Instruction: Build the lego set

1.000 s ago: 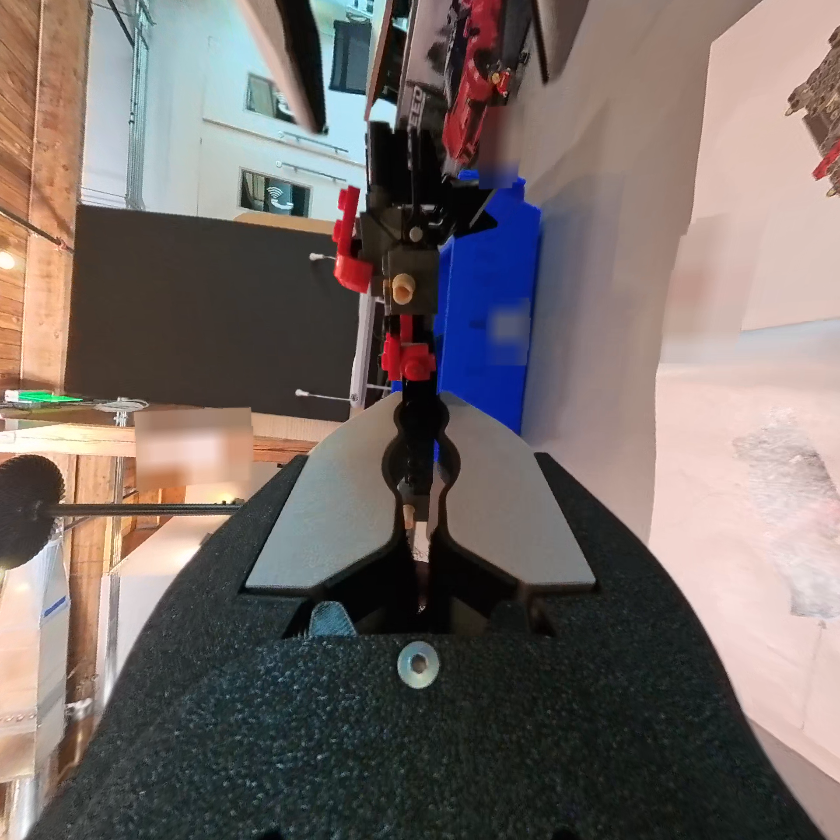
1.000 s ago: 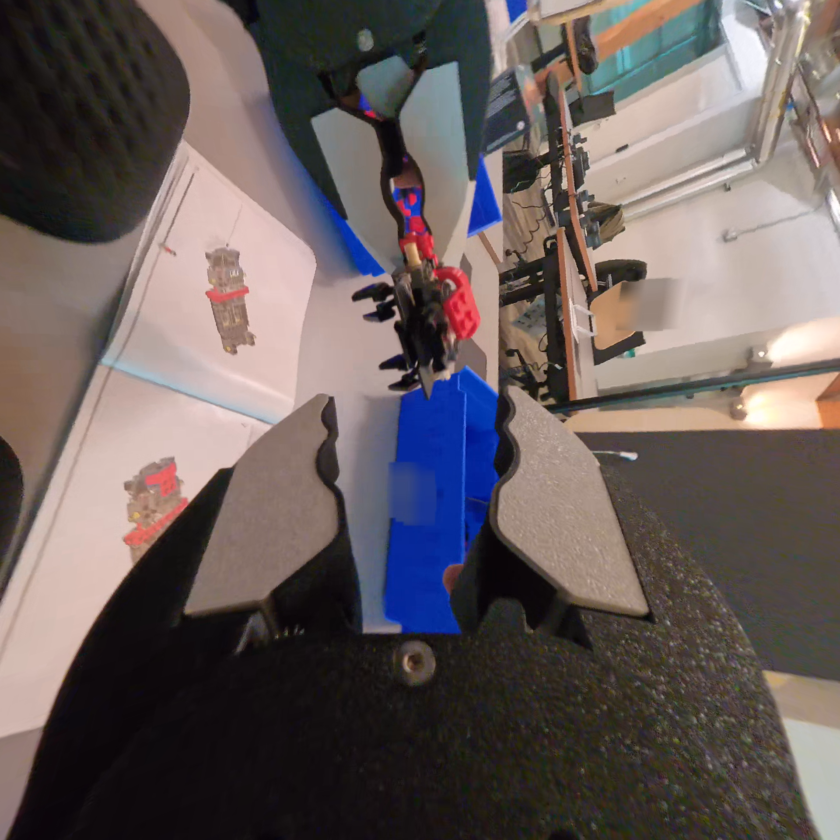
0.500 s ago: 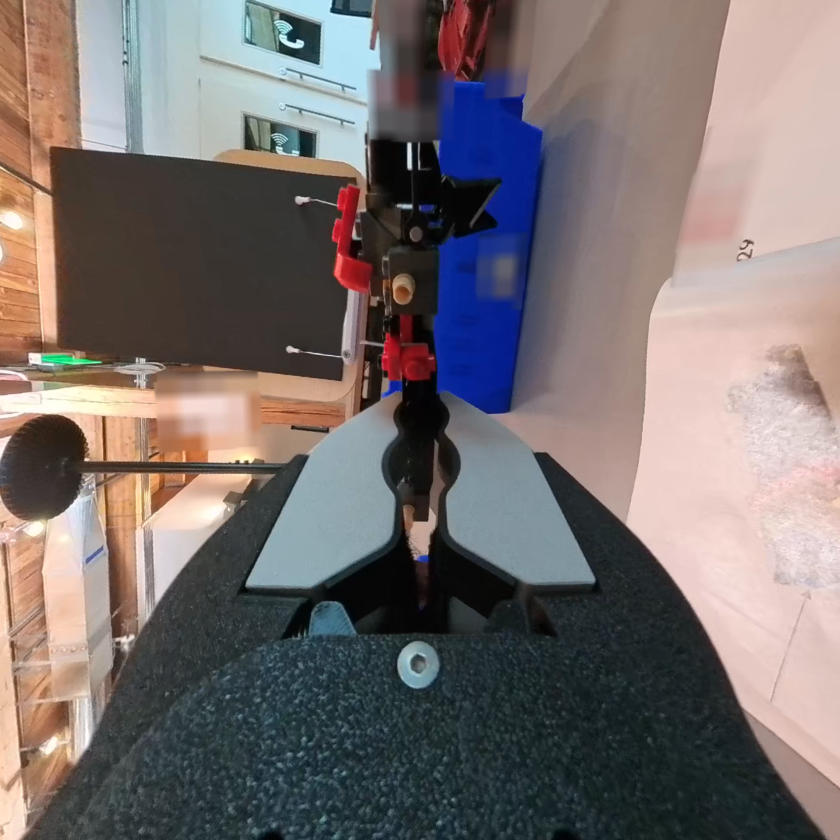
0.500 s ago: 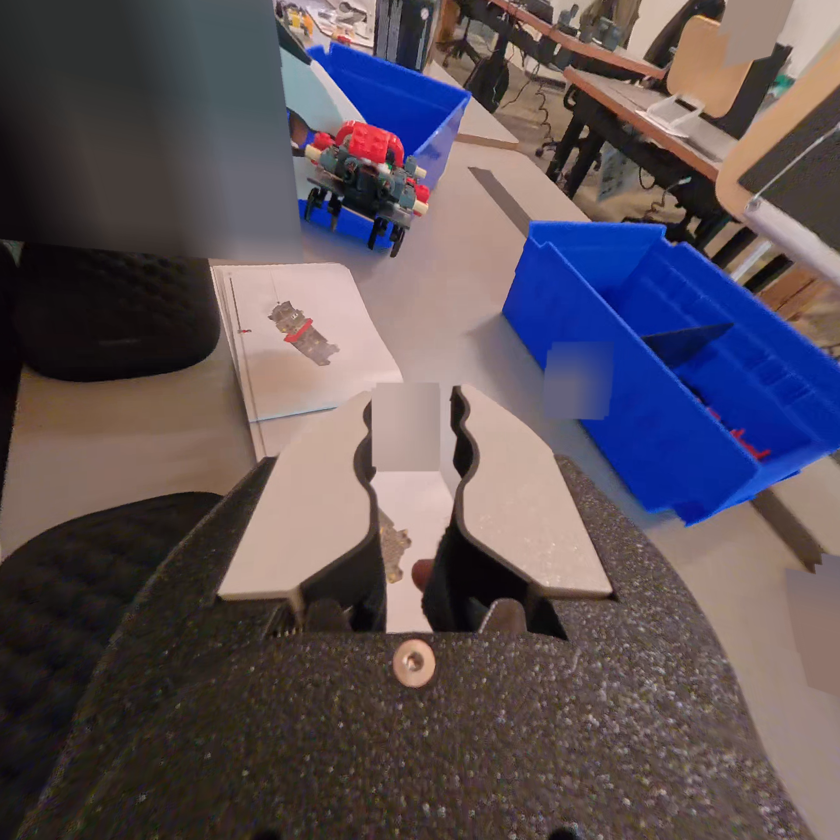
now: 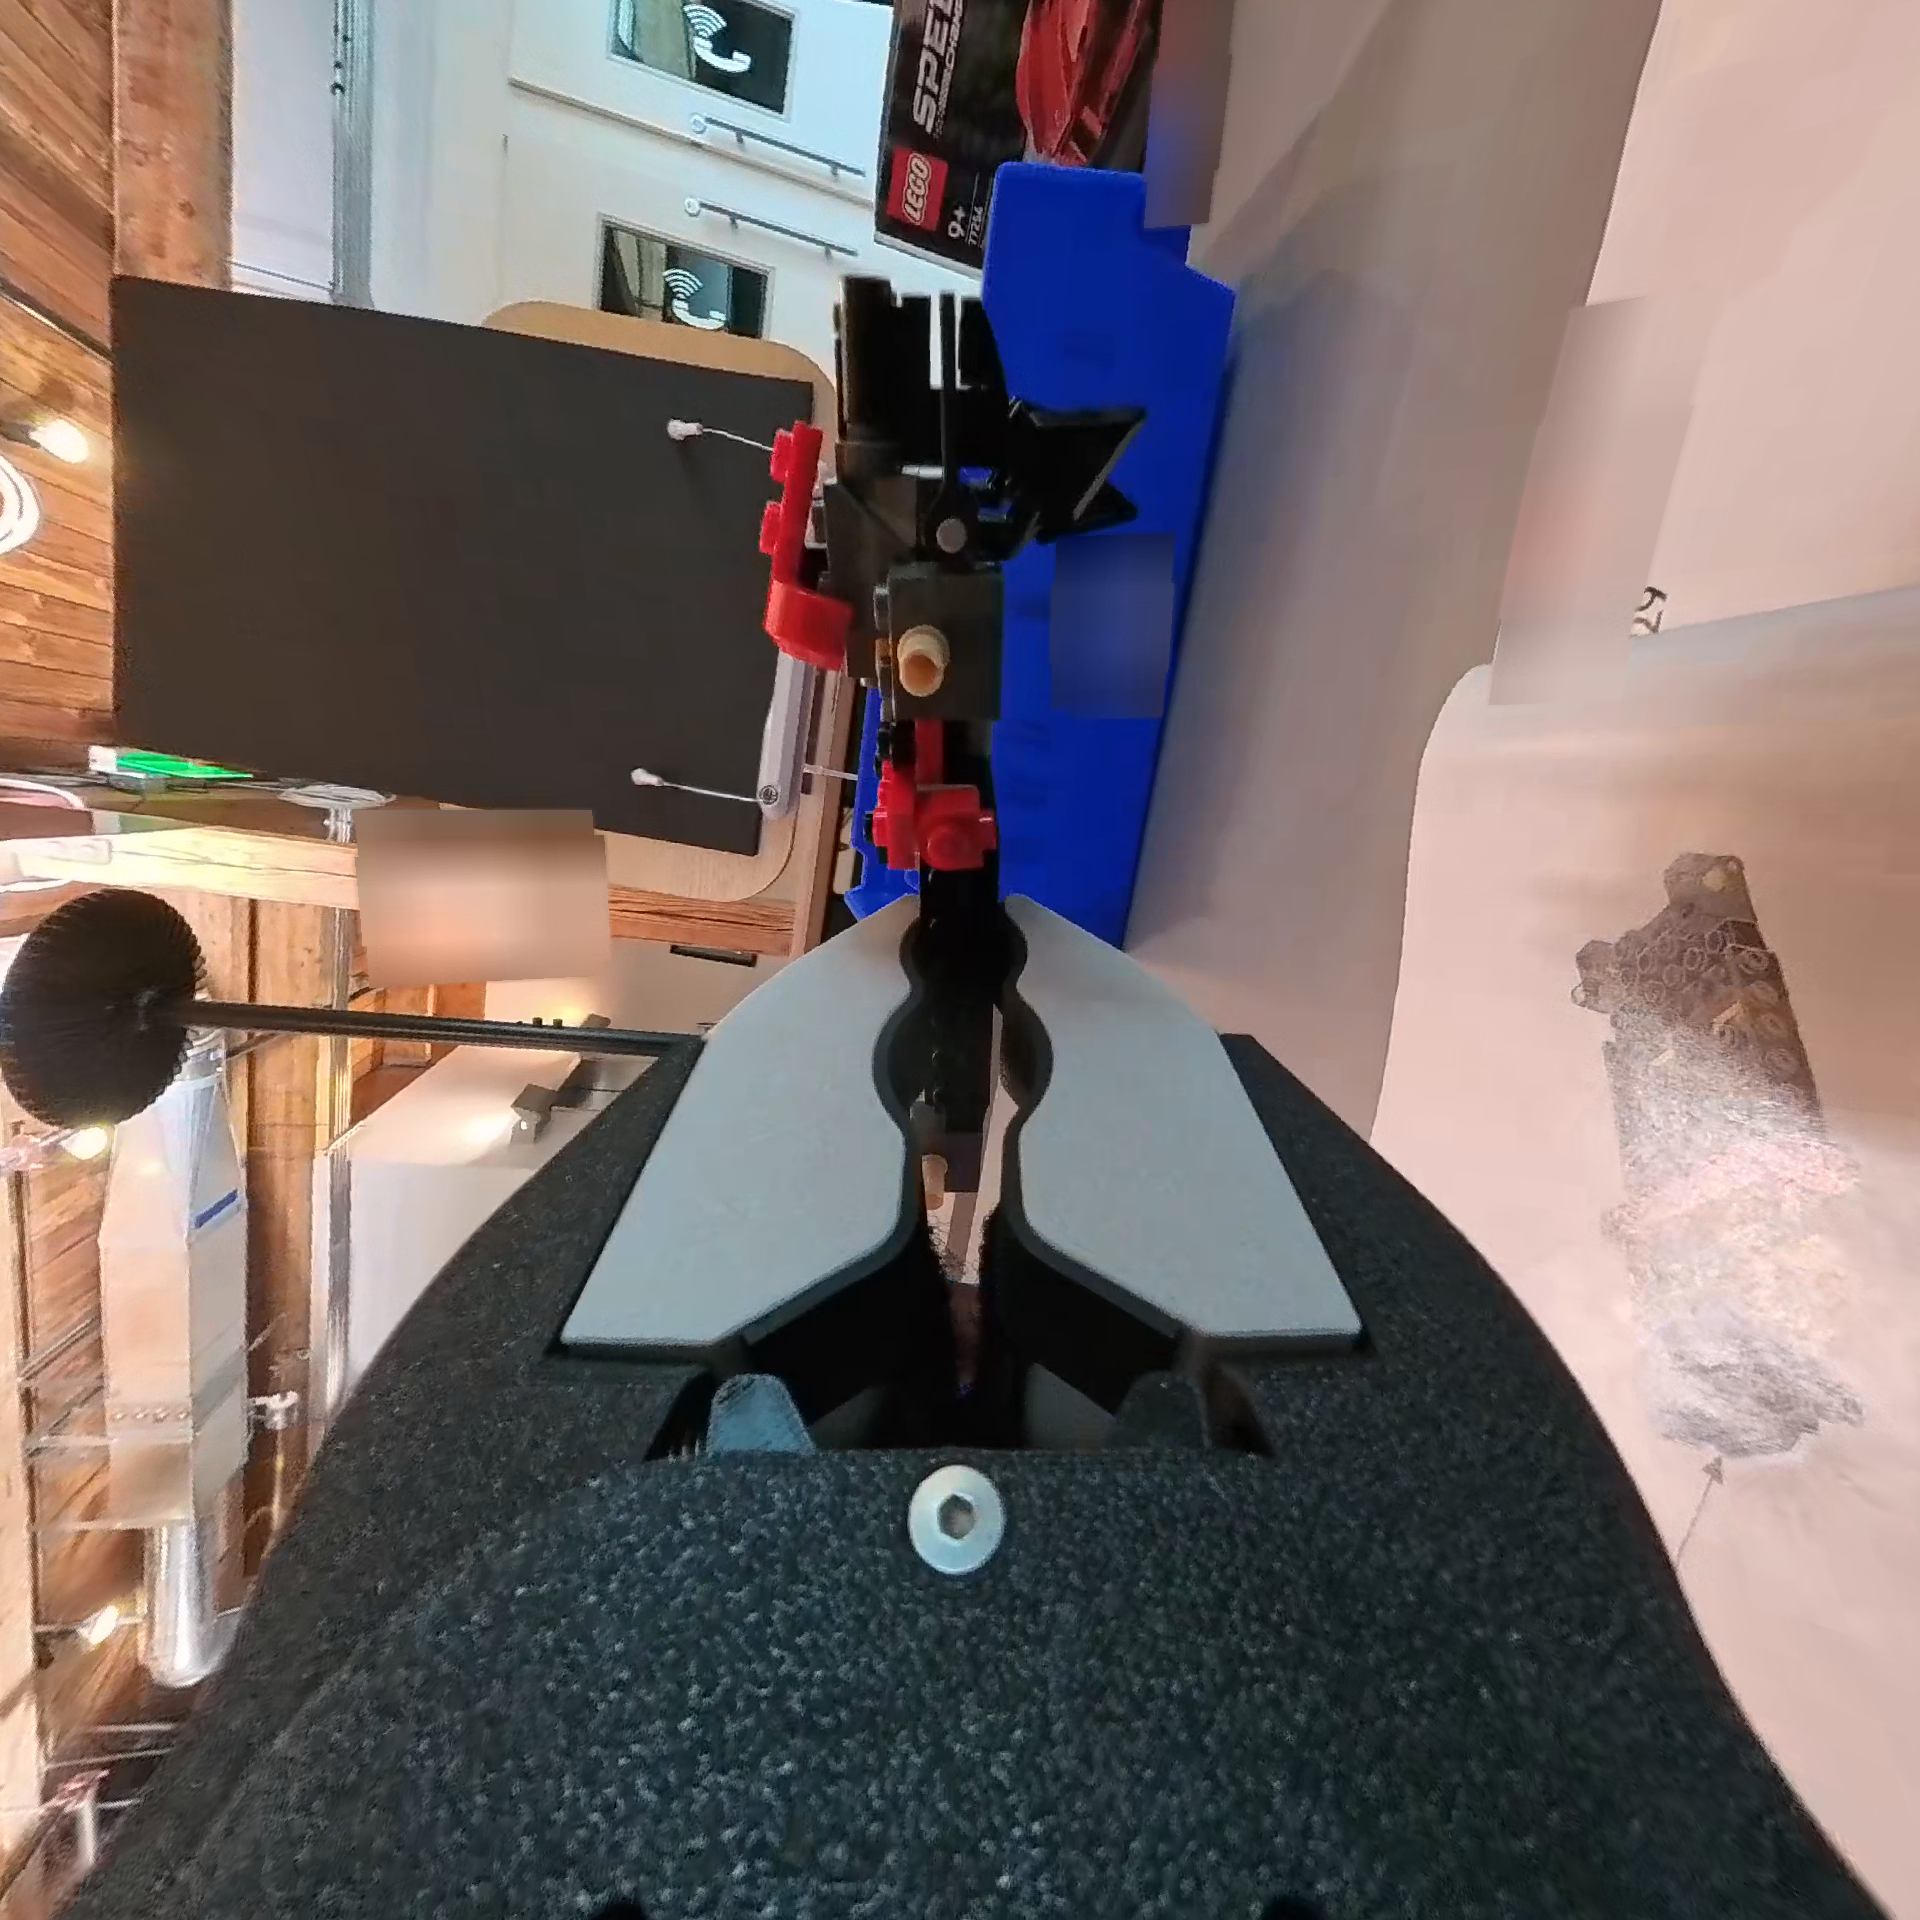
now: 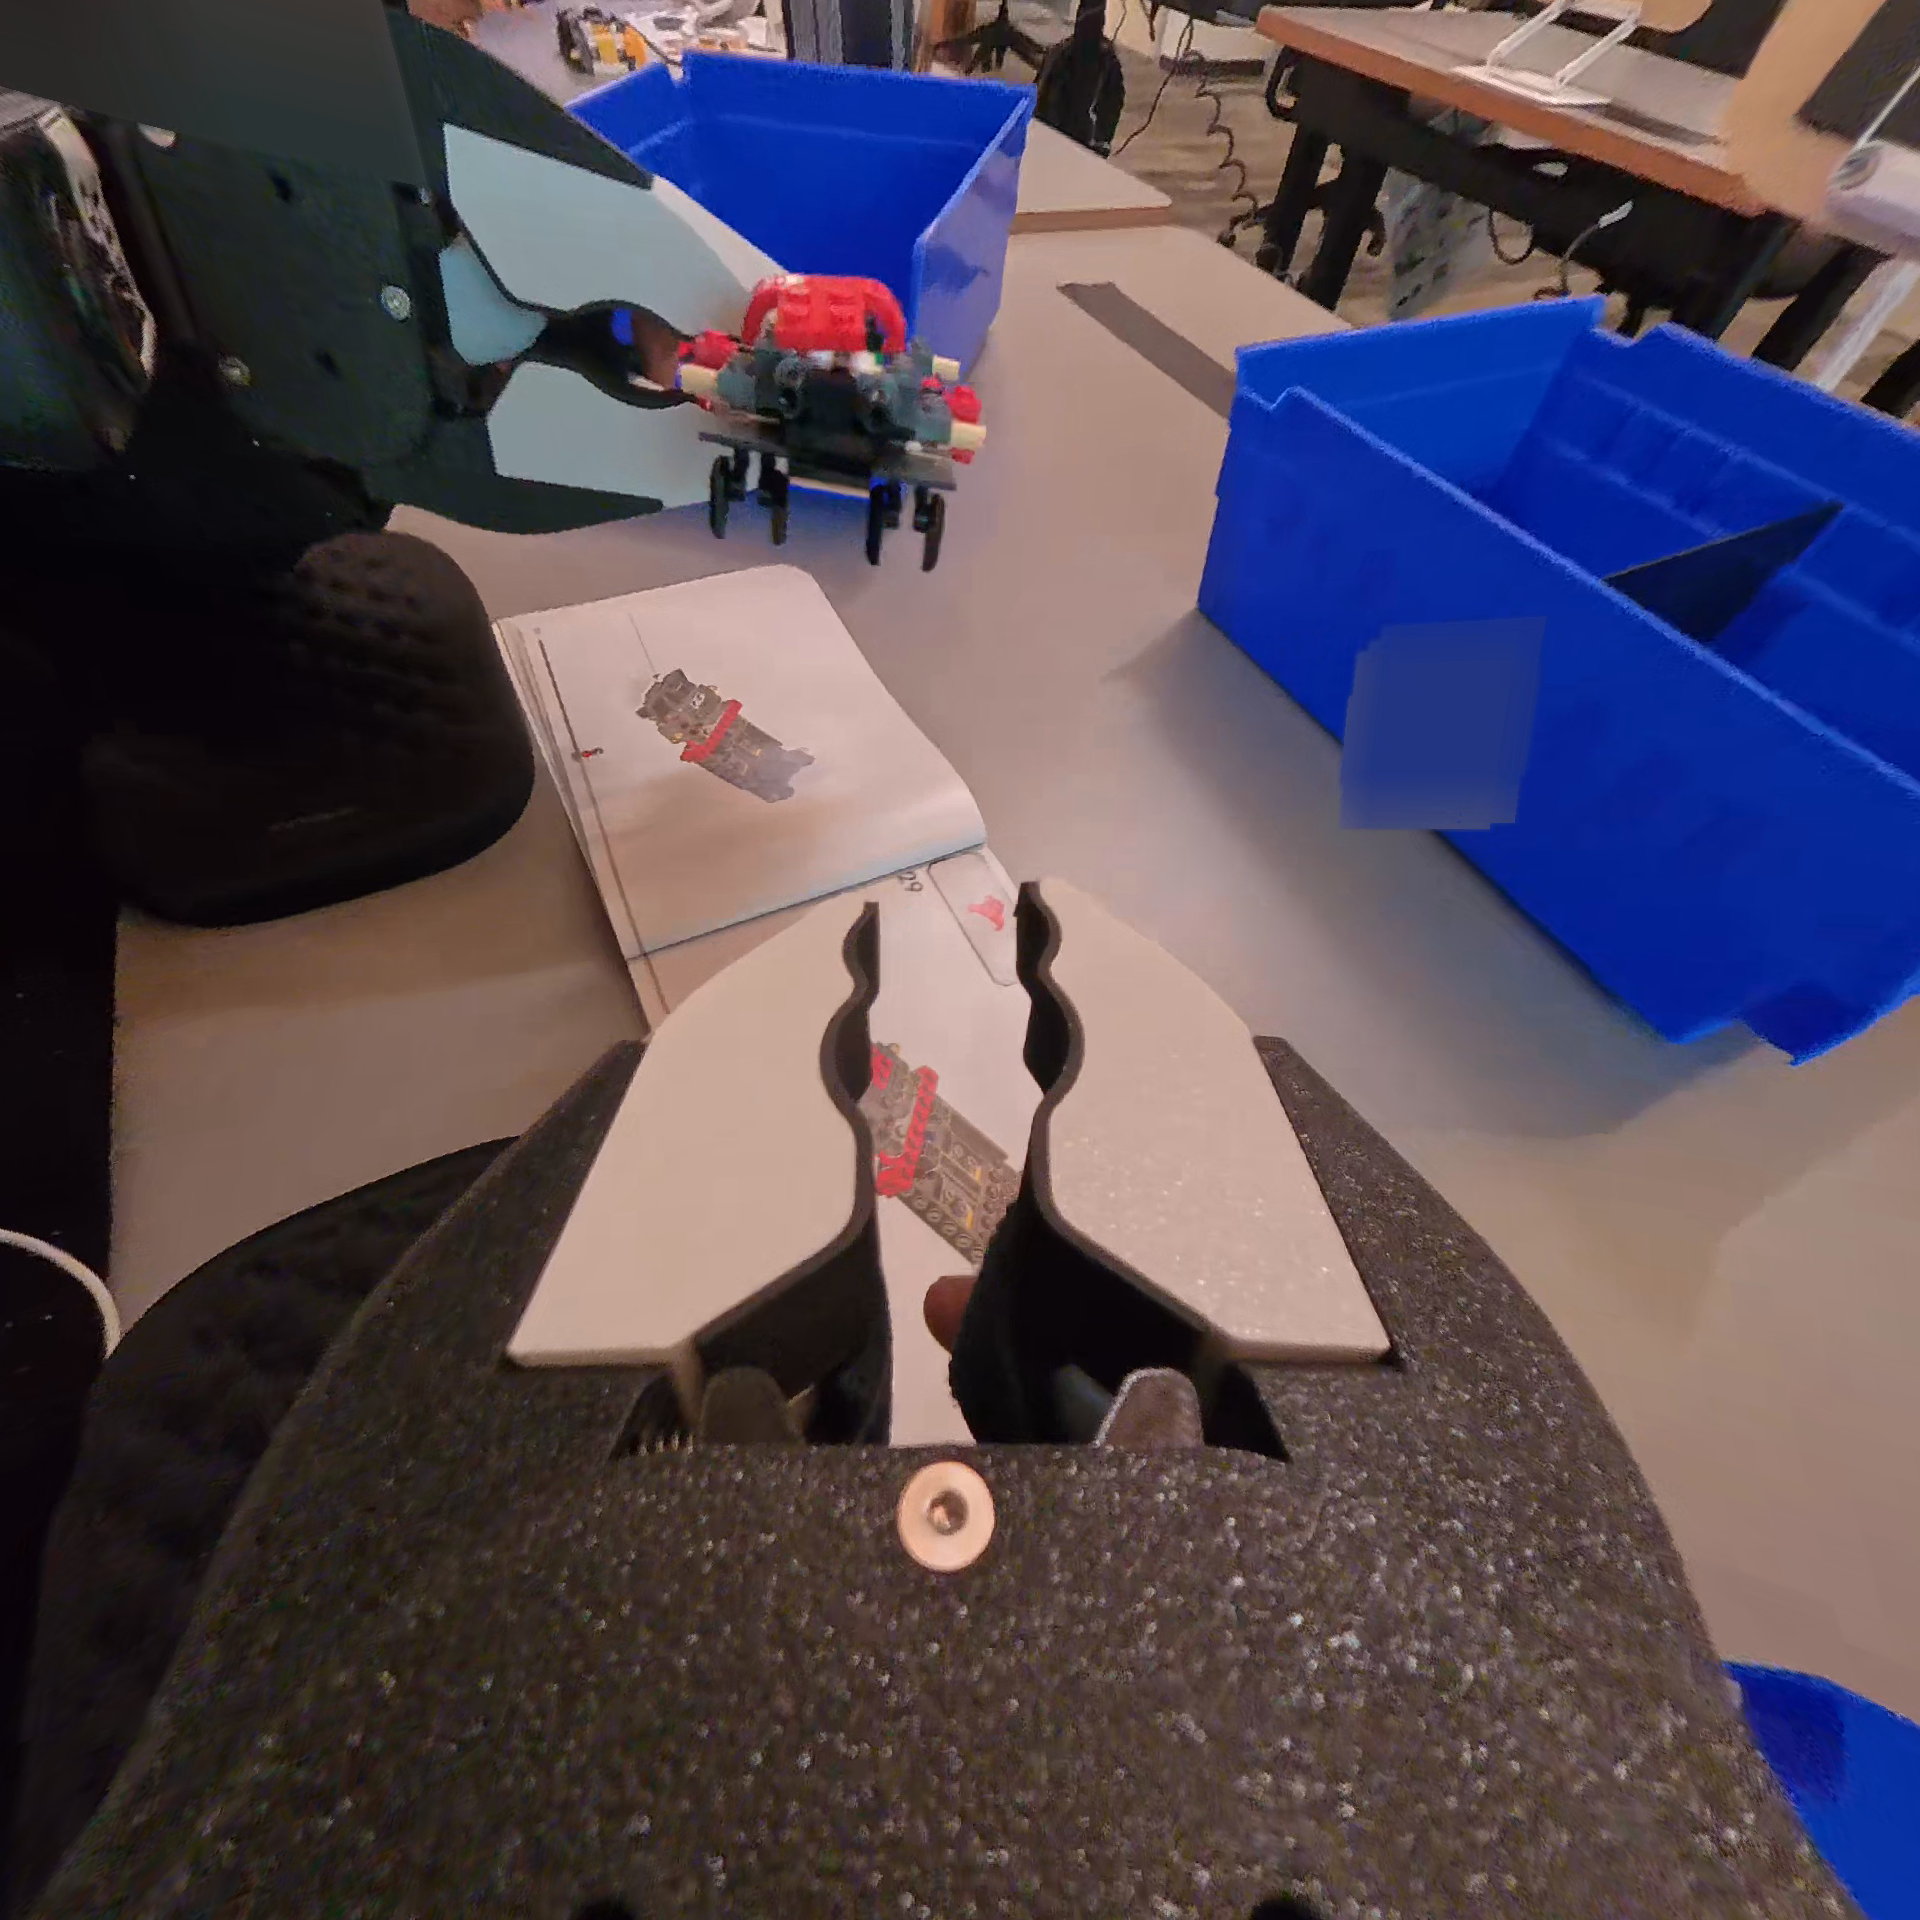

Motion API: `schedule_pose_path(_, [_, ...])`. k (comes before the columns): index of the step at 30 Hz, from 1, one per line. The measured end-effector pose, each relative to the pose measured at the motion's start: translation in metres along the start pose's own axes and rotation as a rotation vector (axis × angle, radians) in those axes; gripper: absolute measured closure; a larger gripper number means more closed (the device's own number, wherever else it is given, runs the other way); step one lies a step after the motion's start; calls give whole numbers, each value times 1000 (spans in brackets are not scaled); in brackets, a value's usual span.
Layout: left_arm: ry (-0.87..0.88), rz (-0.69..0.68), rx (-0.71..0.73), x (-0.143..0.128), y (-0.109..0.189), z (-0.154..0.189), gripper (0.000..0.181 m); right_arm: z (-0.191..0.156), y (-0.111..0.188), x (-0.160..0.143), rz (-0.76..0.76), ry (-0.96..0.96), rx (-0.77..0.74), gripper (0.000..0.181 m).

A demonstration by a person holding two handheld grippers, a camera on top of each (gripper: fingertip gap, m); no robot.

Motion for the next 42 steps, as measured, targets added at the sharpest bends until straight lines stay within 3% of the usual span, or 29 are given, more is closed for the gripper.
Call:
schedule_pose_path(9, [-23, -4, 2, 0, -6, 20, 173, -10, -13, -8, 29, -85, 62, 158])
schedule_pose_path(24, [-76, 5, 40, 0, -8, 31, 173, -22, -27, 10, 105, -75, 92, 155])
schedule_pose_path(42, [-105, 6, 24, 0, -11, 43, 173, 8, -13, -21, 194, -241, -22, 156])
Point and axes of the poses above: each gripper's, where its closed fingertips meet, y back along the fingers, x out of its top, z = x × y across the jaws, the point moved 4 cm from there along y, back along the fingers, and after that the axes turned 2 degrees about -z, right-handed, at the moved point
